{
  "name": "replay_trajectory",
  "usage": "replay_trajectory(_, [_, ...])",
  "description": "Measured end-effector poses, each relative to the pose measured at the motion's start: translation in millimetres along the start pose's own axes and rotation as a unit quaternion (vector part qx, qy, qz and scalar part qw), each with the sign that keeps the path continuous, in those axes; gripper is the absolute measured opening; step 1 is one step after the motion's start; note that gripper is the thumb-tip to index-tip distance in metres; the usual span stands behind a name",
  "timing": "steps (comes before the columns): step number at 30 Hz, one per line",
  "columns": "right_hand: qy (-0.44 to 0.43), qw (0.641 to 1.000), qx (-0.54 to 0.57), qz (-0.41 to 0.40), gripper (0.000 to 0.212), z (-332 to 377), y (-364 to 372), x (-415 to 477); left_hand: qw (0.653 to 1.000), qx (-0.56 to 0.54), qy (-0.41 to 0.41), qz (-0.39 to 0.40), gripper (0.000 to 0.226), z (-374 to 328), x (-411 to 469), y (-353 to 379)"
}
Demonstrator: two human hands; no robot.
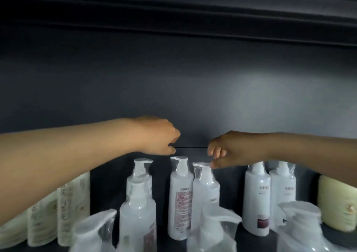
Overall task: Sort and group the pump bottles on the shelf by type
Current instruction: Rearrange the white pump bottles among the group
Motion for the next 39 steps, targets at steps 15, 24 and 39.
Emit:
replay_trajectory(15, [-0.04,0.989,0.14,0.016,0.023,-3.7,20.3,13.0,0.982,-0.186,-0.006,0.012,0.038,-20.7,37.6,49.4])
replay_trajectory(24, [-0.044,0.984,0.174,-0.003,0.018,-34.6,-1.2,-2.5,0.953,-0.299,-0.044,0.002,0.024,-35.0,50.6,42.3])
replay_trajectory(39, [-0.022,0.99,0.141,-0.013,0.021,-80.3,26.9,8.6,0.944,-0.326,-0.042,-0.021,0.015,-53.6,70.5,40.3])
Point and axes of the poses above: each hand's wrist, its own x-axis towards the middle knuckle, its own y-axis out of the palm, z = x × y, the point moved 3 cm from there along x, towards the middle knuckle, and after that the axes turned 1 degree about z, right-handed, at the moved point
